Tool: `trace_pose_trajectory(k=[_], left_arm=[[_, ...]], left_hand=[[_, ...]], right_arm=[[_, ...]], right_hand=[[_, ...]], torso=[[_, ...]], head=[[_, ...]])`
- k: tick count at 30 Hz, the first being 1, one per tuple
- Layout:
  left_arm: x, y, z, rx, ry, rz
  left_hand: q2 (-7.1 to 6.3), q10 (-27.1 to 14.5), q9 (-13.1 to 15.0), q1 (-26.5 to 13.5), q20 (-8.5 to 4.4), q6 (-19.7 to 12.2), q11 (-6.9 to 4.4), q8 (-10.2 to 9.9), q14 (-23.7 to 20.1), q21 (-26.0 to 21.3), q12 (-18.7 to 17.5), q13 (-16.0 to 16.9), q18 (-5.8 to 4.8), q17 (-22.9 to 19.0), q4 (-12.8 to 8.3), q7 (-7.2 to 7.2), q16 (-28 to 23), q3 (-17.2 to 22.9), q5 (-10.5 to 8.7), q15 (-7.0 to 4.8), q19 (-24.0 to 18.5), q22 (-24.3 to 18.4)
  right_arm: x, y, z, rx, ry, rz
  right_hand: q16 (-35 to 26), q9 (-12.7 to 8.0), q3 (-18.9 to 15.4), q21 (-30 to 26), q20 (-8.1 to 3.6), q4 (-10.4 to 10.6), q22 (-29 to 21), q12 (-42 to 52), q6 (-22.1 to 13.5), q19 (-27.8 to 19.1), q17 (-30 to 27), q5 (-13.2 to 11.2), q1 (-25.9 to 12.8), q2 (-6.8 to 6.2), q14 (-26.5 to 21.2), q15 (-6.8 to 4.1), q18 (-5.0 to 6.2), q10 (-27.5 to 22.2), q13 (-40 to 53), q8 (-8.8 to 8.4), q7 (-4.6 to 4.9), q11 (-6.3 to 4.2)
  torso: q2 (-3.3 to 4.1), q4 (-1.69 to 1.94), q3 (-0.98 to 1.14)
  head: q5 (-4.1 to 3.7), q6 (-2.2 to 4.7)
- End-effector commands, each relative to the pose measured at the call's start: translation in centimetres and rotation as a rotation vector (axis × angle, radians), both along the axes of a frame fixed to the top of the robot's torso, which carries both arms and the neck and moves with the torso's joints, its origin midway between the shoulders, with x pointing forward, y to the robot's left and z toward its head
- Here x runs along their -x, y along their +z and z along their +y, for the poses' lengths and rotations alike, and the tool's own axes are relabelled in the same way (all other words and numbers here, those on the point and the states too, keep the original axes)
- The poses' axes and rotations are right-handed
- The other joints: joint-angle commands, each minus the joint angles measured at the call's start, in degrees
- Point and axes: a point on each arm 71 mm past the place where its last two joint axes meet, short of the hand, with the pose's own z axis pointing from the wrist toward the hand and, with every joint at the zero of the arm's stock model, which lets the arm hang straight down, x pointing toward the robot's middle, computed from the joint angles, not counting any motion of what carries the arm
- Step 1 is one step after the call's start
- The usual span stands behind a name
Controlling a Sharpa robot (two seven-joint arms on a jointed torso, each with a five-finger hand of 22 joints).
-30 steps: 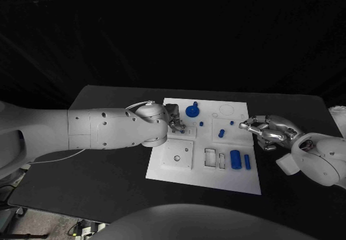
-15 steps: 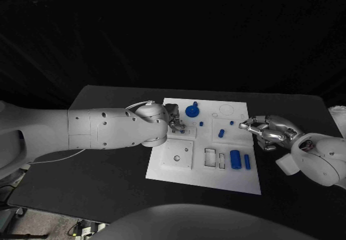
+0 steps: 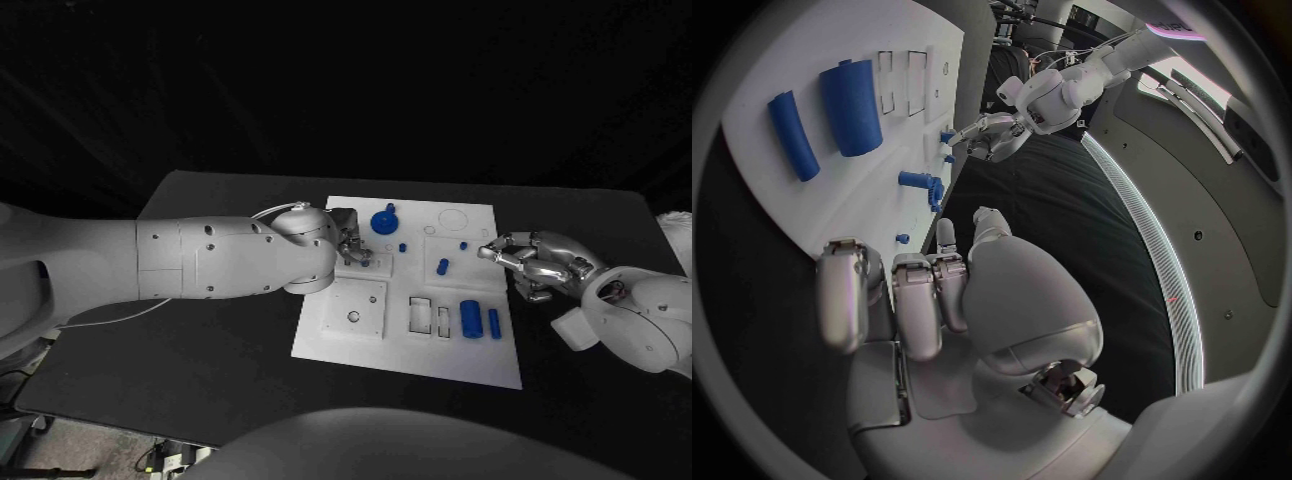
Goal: Assemble the parts on the task board
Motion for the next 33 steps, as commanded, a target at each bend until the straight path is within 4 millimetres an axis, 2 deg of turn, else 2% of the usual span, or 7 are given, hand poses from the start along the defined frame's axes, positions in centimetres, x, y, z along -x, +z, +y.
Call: trace_pose_trajectory(k=[1, 33], left_arm=[[0.17, -0.23, 0.20, -0.031, 0.036, 0.025], [0.24, -0.39, 0.29, -0.040, 0.034, 0.036]], left_hand=[[0.10, 6.1, 0.0, -0.7, -0.23, -0.2, -0.19, 0.0, 5.9, -0.4, 0.1, 15.1, 0.54, 15.1, 0.6, 0.01, 0.1, -0.2, -0.42, -0.30, 0.8, 9.7], [-0.11, 6.1, -0.1, -1.2, -0.18, -0.3, -0.10, -0.2, 5.9, -0.6, 0.1, 15.1, 0.58, 15.1, 1.3, 0.10, 0.1, -0.6, -0.81, -0.23, 0.7, 9.6]], right_arm=[[0.09, -0.05, 0.12, -0.006, 0.015, 0.001], [0.11, -0.21, 0.04, -0.005, 0.014, 0.005]], right_hand=[[-0.3, 0.1, 0.3, -0.4, -0.01, -0.1, 10.8, -0.4, 0.0, -0.5, 13.4, 0.4, 0.8, 0.39, 5.0, -0.20, 0.18, 7.3, 2.0, 0.23, 0.33, -2.35], [-0.3, 0.1, 0.4, -0.4, 0.01, -0.1, 10.8, -0.4, 0.0, -0.5, 13.4, 0.5, 0.9, 0.37, 5.0, -0.17, 0.19, 7.3, 2.0, 0.25, 0.34, -2.30]], torso=[[0.00, 0.00, 0.00], [-0.02, 0.00, -0.01]], head=[[0.02, 0.01], [0.04, 0.01]])
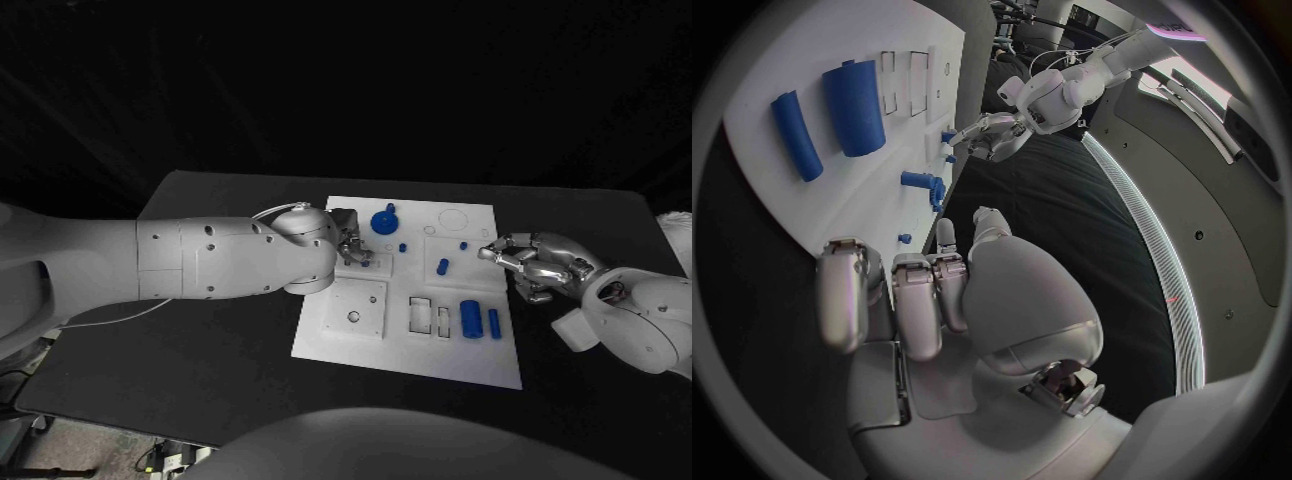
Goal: Assemble the parts on the task board
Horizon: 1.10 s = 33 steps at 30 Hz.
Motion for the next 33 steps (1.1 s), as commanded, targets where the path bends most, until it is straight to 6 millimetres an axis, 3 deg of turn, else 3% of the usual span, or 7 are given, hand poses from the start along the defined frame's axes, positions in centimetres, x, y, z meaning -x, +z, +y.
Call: trace_pose_trajectory(k=[1, 19, 23, 33], left_arm=[[0.21, -0.33, 0.30, -0.039, 0.035, 0.032], [0.15, -0.40, 0.28, -0.038, 0.037, 0.032], [0.15, -0.44, 0.24, -0.036, 0.037, 0.030], [0.16, -0.47, 0.01, -0.023, 0.036, 0.021]], left_hand=[[-0.05, 6.1, 0.0, -0.7, -0.18, -0.4, -0.10, -0.2, 5.9, -0.4, 0.1, 15.1, 0.58, 15.1, 0.3, 0.09, 0.1, 0.1, -0.33, -0.23, 0.7, 9.6], [-0.06, 6.1, -0.1, -0.6, -0.16, -0.4, -0.10, -0.3, 5.9, -0.6, 0.1, 15.1, 0.63, 15.1, 0.3, 0.08, 0.1, 0.0, -0.33, -0.21, 0.6, 9.5], [-0.07, 6.1, -0.1, -0.6, -0.11, -0.5, -0.04, -0.4, 5.9, -0.7, 0.1, 15.1, 0.64, 15.1, 0.7, 0.17, 0.1, -0.3, -1.42, -0.17, 0.6, 9.5], [0.06, 6.1, -0.1, -0.3, -0.09, -0.6, -0.05, -0.5, 5.9, -0.7, 0.1, 15.1, 0.65, 15.1, 0.7, 0.12, 0.1, -0.2, -1.71, -0.15, 0.6, 9.5]], right_arm=[[0.08, -0.05, 0.14, -0.006, 0.016, 0.002], [0.08, -0.13, 0.07, -0.004, 0.014, 0.005], [0.08, -0.13, 0.08, -0.004, 0.014, 0.004], [0.07, -0.15, -0.01, -0.003, 0.011, 0.004]], right_hand=[[-0.3, 0.1, 0.4, -0.2, 0.02, -0.1, 10.8, -0.3, 0.0, -0.5, 13.4, 0.3, 0.9, 0.37, 4.9, -0.27, 0.19, 7.4, 2.1, 0.25, 0.34, -2.30], [-0.3, 0.1, 0.4, -0.2, 0.02, -0.1, 10.8, -0.3, 0.0, -0.5, 13.4, 0.3, 0.9, 0.37, 4.9, -0.27, 0.19, 7.4, 2.1, 0.25, 0.34, -2.30], [-0.3, 0.1, 0.5, -0.3, 0.04, -0.1, 10.8, -0.3, 0.1, -0.6, 13.3, 0.3, 1.0, 0.35, 4.8, -0.24, 0.22, 7.3, 2.0, 0.26, 0.36, -2.28], [-0.3, 0.1, 0.5, -0.3, 0.05, -0.1, 10.8, -0.3, 0.0, -0.6, 13.4, 0.3, 1.0, 0.34, 4.9, -0.23, 0.22, 7.3, 2.0, 0.26, 0.37, -2.27]], torso=[[0.01, 0.02, 0.00], [0.05, 0.00, 0.01], [0.00, -0.02, -0.01], [0.03, -0.01, 0.00]], head=[[0.03, 0.01], [0.05, 0.01], [0.06, 0.01], [-0.01, 0.01]])
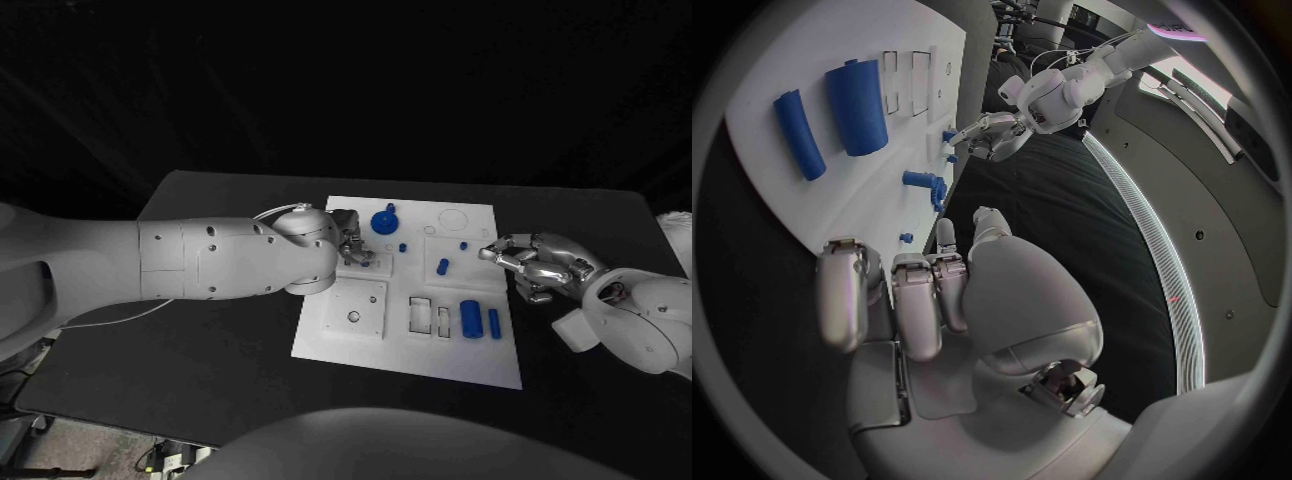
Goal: Assemble the parts on the task board
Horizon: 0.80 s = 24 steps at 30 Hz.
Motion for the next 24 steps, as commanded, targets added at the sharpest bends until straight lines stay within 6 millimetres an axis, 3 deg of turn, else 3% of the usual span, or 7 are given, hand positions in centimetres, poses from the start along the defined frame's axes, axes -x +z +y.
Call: trace_pose_trajectory(k=[1, 24], left_arm=[[0.16, -0.31, 0.16, -0.021, 0.037, 0.018], [0.21, -0.17, 0.02, 0.012, 0.039, -0.010]], left_hand=[[0.06, 6.1, -0.1, -0.3, -0.09, -0.4, -0.05, -0.3, 5.9, -0.4, 0.1, 15.1, 0.65, 15.1, 0.3, -0.09, 0.1, 0.2, -0.28, -0.15, 0.6, 9.5], [0.15, 6.1, -0.1, 0.5, -0.09, -0.5, -0.09, -0.4, 5.9, -0.4, 0.1, 15.1, 0.66, 15.1, 0.1, -0.12, 0.1, 0.3, -0.31, -0.17, 0.6, 9.5]], right_arm=[[0.07, -0.06, 0.07, -0.004, 0.013, 0.002], [0.19, -0.39, -0.01, -0.004, 0.009, 0.005]], right_hand=[[-0.3, 0.1, 0.3, -0.3, -0.15, 0.1, 10.7, -0.3, 0.0, -0.4, 13.4, 0.3, 1.0, 0.34, 4.9, -0.42, 0.22, 7.2, 2.0, 0.26, 0.37, -2.34], [-0.3, 0.1, 0.4, -0.4, -0.13, 0.1, 10.7, -0.3, 0.0, -0.4, 13.3, 0.4, 1.1, 0.34, 4.8, -0.40, 0.24, 7.2, 1.9, 0.23, 0.39, -2.32]], torso=[[0.01, 0.01, 0.01], [-0.02, 0.02, 0.01]], head=[[-0.02, 0.01], [-0.04, 0.01]])
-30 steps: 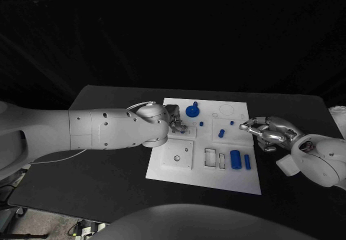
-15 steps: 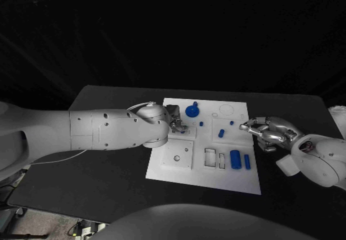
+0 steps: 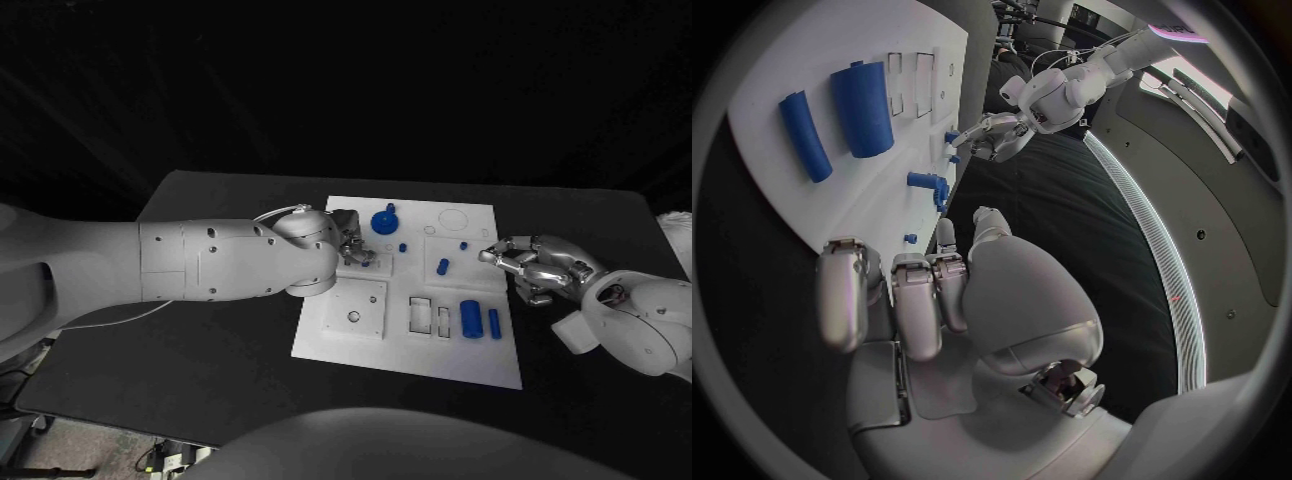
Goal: Assemble the parts on the task board
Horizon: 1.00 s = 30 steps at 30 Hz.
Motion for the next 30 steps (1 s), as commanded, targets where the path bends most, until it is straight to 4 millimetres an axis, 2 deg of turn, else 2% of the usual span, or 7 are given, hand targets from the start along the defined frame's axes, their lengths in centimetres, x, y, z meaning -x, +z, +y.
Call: trace_pose_trajectory(k=[1, 22, 25, 30], left_arm=[[0.10, -0.08, 0.07, -0.001, 0.029, 0.001], [0.17, -0.28, 0.14, -0.010, 0.027, 0.016], [0.18, -0.33, 0.18, -0.014, 0.026, 0.020], [0.21, -0.41, 0.21, -0.018, 0.026, 0.027]], left_hand=[[0.15, 6.1, -0.1, 0.5, -0.09, -0.3, -0.09, -0.4, 5.9, -0.2, 0.1, 15.1, 0.66, 15.1, 0.1, 0.08, 0.1, 0.3, -0.22, -0.17, 0.6, 9.5], [-0.12, 6.1, -0.1, 0.3, -0.06, -0.4, 0.03, -0.5, 5.9, -0.6, 0.1, 15.1, 0.73, 15.1, 0.4, 0.27, 0.1, 0.0, -0.38, -0.13, 0.5, 9.3], [-0.44, 6.1, -0.2, -0.7, 0.08, -0.6, 0.24, -0.8, 5.9, -0.9, 0.1, 15.1, 0.78, 15.1, 1.5, 0.52, 0.1, -1.2, -2.48, 0.06, 0.3, 9.2], [-0.50, 6.1, -0.3, -2.2, 0.35, -1.0, 0.60, -1.3, 5.9, -1.4, 0.1, 15.1, 0.86, 15.1, 3.7, 0.93, 0.1, -3.8, -8.88, 0.36, 0.2, 9.1]], right_arm=[[0.08, -0.03, 0.10, -0.006, 0.012, -0.002], [0.13, -0.16, 0.03, -0.006, 0.010, 0.000], [0.14, -0.17, 0.01, -0.005, 0.010, 0.000], [0.16, -0.21, -0.01, -0.005, 0.010, 0.002]], right_hand=[[-0.3, 0.1, 0.4, -0.4, -0.13, 0.0, 10.7, -0.2, 0.0, -0.4, 13.3, 0.4, 1.1, 0.34, 4.9, -0.35, 0.24, 7.2, 1.9, 0.23, 0.39, -2.33], [-0.3, 0.1, 0.5, -0.4, -0.11, 0.0, 10.7, -0.2, -0.1, -0.4, 13.3, 0.4, 1.2, 0.35, 4.9, -0.34, 0.24, 7.2, 1.9, 0.23, 0.39, -2.30], [-0.3, 0.1, 0.6, -0.4, -0.11, 0.0, 10.7, -0.2, -0.1, -0.4, 13.4, 0.4, 1.2, 0.33, 4.9, -0.33, 0.25, 7.2, 1.9, 0.23, 0.40, -2.29], [-0.3, 0.1, 0.6, -0.4, -0.10, 0.0, 10.7, -0.2, -0.1, -0.4, 13.4, 0.4, 1.2, 0.33, 4.9, -0.32, 0.24, 7.2, 2.0, 0.23, 0.40, -2.28]], torso=[[-0.02, 0.00, 0.00], [-0.03, -0.02, 0.00], [-0.02, -0.02, 0.00], [0.00, -0.02, 0.00]], head=[[-0.05, 0.01], [0.01, 0.01], [-0.03, 0.01], [-0.04, 0.01]])
